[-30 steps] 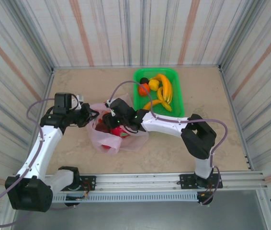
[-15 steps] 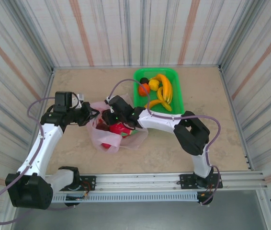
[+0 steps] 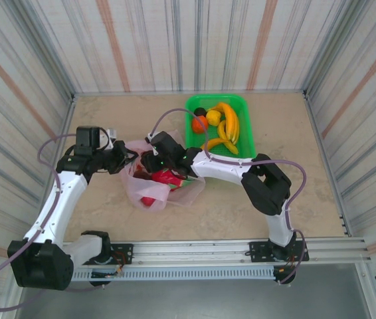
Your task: Place the fake fruits into the plastic bag and tie a complex knot
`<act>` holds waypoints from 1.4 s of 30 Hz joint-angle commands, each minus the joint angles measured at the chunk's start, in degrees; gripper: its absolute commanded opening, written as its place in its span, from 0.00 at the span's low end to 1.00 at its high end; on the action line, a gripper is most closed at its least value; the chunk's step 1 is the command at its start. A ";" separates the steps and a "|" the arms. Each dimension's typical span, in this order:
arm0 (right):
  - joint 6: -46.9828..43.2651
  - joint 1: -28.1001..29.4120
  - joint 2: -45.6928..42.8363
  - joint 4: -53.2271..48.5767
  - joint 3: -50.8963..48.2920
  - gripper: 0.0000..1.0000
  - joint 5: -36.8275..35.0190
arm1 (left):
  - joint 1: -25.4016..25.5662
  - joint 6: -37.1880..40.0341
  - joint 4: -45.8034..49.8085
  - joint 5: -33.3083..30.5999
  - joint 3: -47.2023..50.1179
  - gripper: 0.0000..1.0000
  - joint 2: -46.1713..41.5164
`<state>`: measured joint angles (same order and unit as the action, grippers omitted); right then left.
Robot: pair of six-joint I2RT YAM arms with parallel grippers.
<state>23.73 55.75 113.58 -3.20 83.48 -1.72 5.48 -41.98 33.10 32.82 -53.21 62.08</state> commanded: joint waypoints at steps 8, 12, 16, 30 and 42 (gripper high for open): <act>-1.67 -0.38 -2.20 -0.93 0.64 0.76 -1.18 | 0.24 0.37 -0.40 0.85 -1.28 0.03 0.01; -1.67 -0.27 -3.60 -0.58 -0.53 0.76 -1.61 | 0.24 0.31 -0.30 0.79 -1.28 0.03 -0.06; -1.84 -0.03 -4.93 -0.57 -1.54 0.76 -1.72 | 0.24 0.35 -0.30 0.76 -1.29 0.03 0.00; -4.97 1.11 -17.52 -6.00 -11.13 0.77 4.49 | 0.24 1.02 -0.72 1.34 -0.98 0.03 0.10; -10.79 -2.85 -37.08 -17.23 -23.52 0.79 2.12 | 0.26 1.12 -2.55 3.07 0.04 0.19 0.45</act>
<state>15.70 54.81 81.52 -16.34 62.94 1.13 5.54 -41.98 32.29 33.85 -53.19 62.08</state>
